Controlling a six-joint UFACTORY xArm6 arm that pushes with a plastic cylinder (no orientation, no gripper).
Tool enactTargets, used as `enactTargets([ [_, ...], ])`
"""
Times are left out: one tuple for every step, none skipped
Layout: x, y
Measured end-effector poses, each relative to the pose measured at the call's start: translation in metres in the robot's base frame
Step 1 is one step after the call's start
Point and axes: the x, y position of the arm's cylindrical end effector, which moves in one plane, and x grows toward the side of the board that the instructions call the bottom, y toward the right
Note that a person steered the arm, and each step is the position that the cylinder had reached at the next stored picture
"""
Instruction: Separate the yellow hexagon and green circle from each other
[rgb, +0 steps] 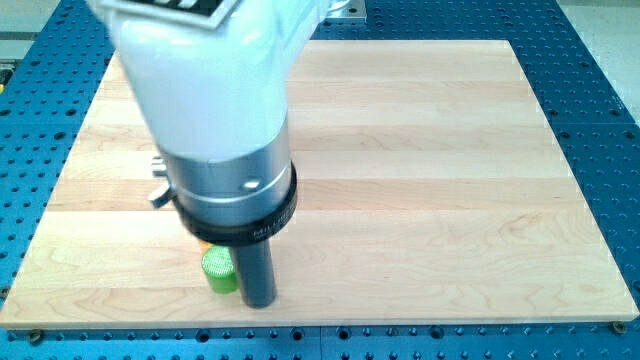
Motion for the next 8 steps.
enactTargets([
  [0.018,-0.038],
  [0.013,-0.078],
  [-0.004,-0.017],
  [-0.01,-0.023],
  [-0.014,-0.056],
  [-0.043,-0.061],
  [-0.039,-0.068],
  [-0.039,-0.034],
])
